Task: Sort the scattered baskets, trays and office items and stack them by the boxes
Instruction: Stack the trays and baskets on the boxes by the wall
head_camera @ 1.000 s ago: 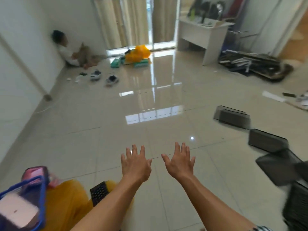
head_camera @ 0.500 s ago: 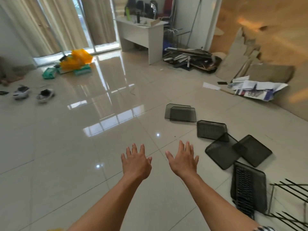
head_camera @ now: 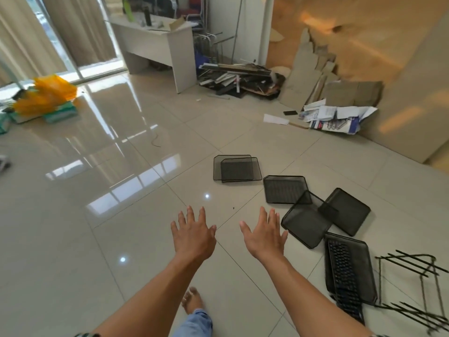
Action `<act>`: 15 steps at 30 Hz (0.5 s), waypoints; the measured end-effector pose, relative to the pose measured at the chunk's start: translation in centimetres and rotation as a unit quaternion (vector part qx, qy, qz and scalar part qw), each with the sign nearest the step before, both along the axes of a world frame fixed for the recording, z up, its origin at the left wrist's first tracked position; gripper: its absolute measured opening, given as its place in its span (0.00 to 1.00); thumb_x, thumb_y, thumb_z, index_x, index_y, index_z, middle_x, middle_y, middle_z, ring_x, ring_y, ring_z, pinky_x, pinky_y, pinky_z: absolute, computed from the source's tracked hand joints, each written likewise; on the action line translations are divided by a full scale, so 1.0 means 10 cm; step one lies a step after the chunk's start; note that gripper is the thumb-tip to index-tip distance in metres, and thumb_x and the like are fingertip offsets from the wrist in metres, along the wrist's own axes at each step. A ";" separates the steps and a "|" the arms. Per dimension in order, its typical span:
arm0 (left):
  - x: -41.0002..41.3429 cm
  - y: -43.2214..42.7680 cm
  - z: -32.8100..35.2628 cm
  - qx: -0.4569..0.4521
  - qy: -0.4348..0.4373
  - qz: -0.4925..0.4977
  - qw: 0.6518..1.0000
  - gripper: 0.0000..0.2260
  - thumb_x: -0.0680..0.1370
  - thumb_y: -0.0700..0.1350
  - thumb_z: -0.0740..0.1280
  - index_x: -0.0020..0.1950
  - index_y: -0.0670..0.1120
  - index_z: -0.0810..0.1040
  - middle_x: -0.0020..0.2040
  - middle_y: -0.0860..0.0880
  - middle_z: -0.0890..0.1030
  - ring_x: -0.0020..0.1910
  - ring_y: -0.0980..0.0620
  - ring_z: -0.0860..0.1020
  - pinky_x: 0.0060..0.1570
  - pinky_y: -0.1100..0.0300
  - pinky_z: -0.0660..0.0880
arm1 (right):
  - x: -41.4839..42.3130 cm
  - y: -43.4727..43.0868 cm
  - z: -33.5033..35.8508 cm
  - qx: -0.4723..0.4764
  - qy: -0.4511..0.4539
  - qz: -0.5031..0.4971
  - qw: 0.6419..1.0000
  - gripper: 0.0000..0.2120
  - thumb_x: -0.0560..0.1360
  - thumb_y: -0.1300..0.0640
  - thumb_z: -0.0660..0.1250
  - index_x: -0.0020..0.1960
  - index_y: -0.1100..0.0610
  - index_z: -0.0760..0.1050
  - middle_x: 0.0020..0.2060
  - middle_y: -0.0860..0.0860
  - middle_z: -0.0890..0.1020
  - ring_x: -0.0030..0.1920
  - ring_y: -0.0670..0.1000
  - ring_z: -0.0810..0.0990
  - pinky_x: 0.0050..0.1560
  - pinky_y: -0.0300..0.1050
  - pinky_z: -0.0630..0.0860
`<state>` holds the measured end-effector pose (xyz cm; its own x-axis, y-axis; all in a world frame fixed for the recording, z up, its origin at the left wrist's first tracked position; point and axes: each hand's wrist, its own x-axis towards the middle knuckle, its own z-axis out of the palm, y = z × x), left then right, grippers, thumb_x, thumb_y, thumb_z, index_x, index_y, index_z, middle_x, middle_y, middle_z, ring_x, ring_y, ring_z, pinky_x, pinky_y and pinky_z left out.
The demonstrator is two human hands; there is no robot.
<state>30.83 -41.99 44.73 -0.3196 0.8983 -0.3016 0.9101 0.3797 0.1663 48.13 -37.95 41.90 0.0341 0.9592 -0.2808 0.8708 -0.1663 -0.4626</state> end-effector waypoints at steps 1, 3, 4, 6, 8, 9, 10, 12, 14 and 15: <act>-0.09 0.15 -0.02 0.001 -0.001 -0.006 1.000 0.30 0.84 0.61 0.49 0.83 0.52 0.44 0.83 0.43 0.44 0.81 0.39 0.43 0.77 0.40 0.44 | -0.08 0.12 -0.02 -0.001 -0.002 -0.007 1.000 0.40 0.80 0.33 0.56 0.82 0.51 0.45 0.82 0.54 0.45 0.81 0.55 0.40 0.77 0.67 0.46; -0.29 0.45 -0.03 0.001 -0.001 -0.020 1.000 0.30 0.84 0.61 0.49 0.83 0.52 0.44 0.83 0.43 0.44 0.81 0.39 0.44 0.77 0.40 0.44 | -0.25 0.37 -0.04 -0.001 -0.006 -0.024 1.000 0.41 0.79 0.33 0.56 0.82 0.52 0.43 0.82 0.55 0.45 0.81 0.55 0.40 0.76 0.67 0.46; -0.40 0.60 -0.02 0.000 -0.001 -0.028 1.000 0.30 0.84 0.61 0.49 0.83 0.52 0.44 0.83 0.43 0.44 0.81 0.39 0.44 0.77 0.40 0.44 | -0.35 0.50 -0.03 -0.003 -0.005 -0.035 0.999 0.42 0.79 0.33 0.56 0.82 0.52 0.42 0.82 0.55 0.44 0.82 0.56 0.40 0.76 0.67 0.45; -0.64 0.89 0.00 -0.002 0.001 -0.046 0.999 0.30 0.84 0.61 0.49 0.83 0.52 0.44 0.83 0.43 0.44 0.81 0.38 0.44 0.77 0.40 0.44 | -0.56 0.77 0.01 -0.008 0.001 -0.054 0.999 0.42 0.80 0.33 0.57 0.82 0.52 0.41 0.82 0.55 0.44 0.82 0.56 0.40 0.76 0.68 0.45; -0.86 1.18 0.04 0.002 0.010 -0.064 0.998 0.30 0.84 0.61 0.49 0.83 0.52 0.44 0.83 0.43 0.44 0.81 0.39 0.44 0.77 0.40 0.43 | -0.78 1.03 0.09 -0.004 0.007 -0.070 0.997 0.42 0.80 0.33 0.57 0.82 0.52 0.40 0.82 0.55 0.43 0.82 0.56 0.40 0.77 0.68 0.45; -0.96 1.33 0.06 0.003 0.012 -0.072 0.997 0.30 0.84 0.60 0.49 0.83 0.52 0.44 0.83 0.43 0.44 0.81 0.39 0.43 0.77 0.40 0.43 | -0.87 1.17 0.13 -0.003 0.010 -0.077 0.997 0.42 0.80 0.34 0.57 0.82 0.52 0.41 0.82 0.55 0.43 0.82 0.56 0.40 0.77 0.67 0.45; -1.05 1.47 0.08 0.003 0.012 -0.079 0.997 0.30 0.84 0.60 0.49 0.83 0.51 0.44 0.83 0.43 0.44 0.81 0.39 0.43 0.77 0.40 0.43 | -0.95 1.30 0.17 -0.003 0.013 -0.085 0.996 0.42 0.80 0.34 0.56 0.82 0.52 0.41 0.82 0.55 0.43 0.82 0.56 0.40 0.77 0.67 0.45; -1.17 1.71 0.11 0.005 0.007 -0.087 0.996 0.30 0.84 0.60 0.49 0.83 0.51 0.44 0.83 0.43 0.44 0.81 0.39 0.43 0.77 0.40 0.43 | -1.07 1.54 0.24 0.001 0.014 -0.097 0.995 0.42 0.80 0.34 0.56 0.82 0.52 0.41 0.82 0.55 0.43 0.81 0.55 0.40 0.77 0.67 0.44; -1.28 1.94 0.13 0.009 0.001 -0.092 0.996 0.30 0.84 0.60 0.49 0.83 0.52 0.44 0.83 0.44 0.44 0.81 0.39 0.43 0.77 0.40 0.43 | -1.17 1.76 0.27 0.007 0.014 -0.106 0.994 0.41 0.80 0.34 0.56 0.82 0.52 0.41 0.82 0.55 0.43 0.81 0.55 0.39 0.77 0.67 0.44; -1.33 2.06 0.14 0.010 0.000 -0.094 0.996 0.30 0.84 0.60 0.49 0.83 0.52 0.44 0.83 0.44 0.44 0.81 0.40 0.43 0.78 0.40 0.44 | -1.22 1.87 0.28 0.008 0.012 -0.108 0.994 0.41 0.80 0.34 0.56 0.82 0.52 0.41 0.82 0.54 0.43 0.81 0.55 0.39 0.77 0.67 0.44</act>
<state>17.50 -21.41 46.13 -0.1462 0.9479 -0.2831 0.9647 0.1999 0.1714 35.91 -19.28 44.69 0.2339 0.9345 -0.2683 0.8036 -0.3411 -0.4876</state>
